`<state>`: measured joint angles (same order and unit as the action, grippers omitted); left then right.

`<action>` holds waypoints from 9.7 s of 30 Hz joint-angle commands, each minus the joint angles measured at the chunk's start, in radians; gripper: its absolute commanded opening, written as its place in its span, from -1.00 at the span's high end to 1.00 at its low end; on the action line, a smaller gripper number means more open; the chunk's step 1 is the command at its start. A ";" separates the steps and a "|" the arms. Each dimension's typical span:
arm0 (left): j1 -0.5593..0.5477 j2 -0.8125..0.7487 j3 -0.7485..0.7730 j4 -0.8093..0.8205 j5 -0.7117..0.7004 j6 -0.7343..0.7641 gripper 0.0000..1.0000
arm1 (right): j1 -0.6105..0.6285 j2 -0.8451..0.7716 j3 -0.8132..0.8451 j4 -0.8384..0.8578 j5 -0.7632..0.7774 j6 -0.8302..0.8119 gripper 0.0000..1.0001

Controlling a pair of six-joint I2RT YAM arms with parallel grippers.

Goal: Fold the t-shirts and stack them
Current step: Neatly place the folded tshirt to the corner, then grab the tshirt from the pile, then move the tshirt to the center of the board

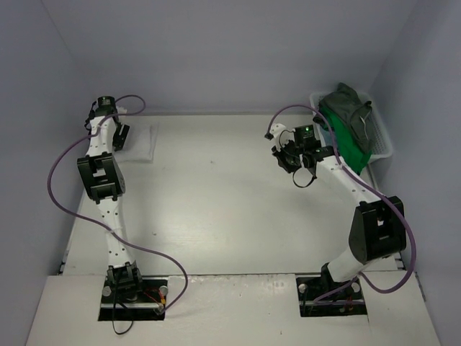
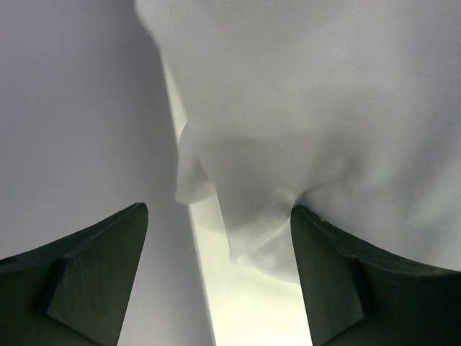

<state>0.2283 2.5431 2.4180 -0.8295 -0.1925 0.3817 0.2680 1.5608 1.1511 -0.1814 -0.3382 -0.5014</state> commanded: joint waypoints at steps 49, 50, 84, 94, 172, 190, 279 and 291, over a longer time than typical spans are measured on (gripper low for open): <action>-0.178 -1.733 -1.355 0.027 0.765 -0.015 -0.74 | -0.368 -0.119 0.275 -0.049 0.461 0.173 -0.14; -0.173 -1.718 -1.326 0.021 0.757 -0.026 -0.73 | -0.378 -0.090 0.310 -0.049 0.452 0.170 -0.11; -0.073 -1.541 -1.277 0.044 0.745 -0.106 -0.74 | -0.386 0.450 0.727 -0.023 0.533 0.261 -0.02; -0.018 -1.554 -1.297 0.059 0.757 -0.127 -0.74 | -0.401 0.507 0.717 0.031 0.525 0.245 0.72; 0.108 -1.695 -1.415 0.135 0.916 -0.179 -0.74 | 0.029 -0.430 0.492 -0.259 -0.217 0.135 1.00; 0.120 -1.706 -1.421 0.136 0.918 -0.184 -0.74 | 0.301 -0.499 0.036 -0.164 0.478 0.044 -1.00; 0.146 -1.745 -1.444 0.144 0.958 -0.198 -0.74 | -0.413 -0.201 0.434 -0.205 0.025 0.026 -1.00; 0.149 -1.742 -1.441 0.138 0.969 -0.199 -0.73 | 0.197 -0.304 -0.157 -0.254 0.139 0.057 -0.83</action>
<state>0.3679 0.8013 0.9558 -0.7349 0.7441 0.1905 0.4232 1.2739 1.0245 -0.4213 -0.2169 -0.4652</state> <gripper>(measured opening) 0.867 0.918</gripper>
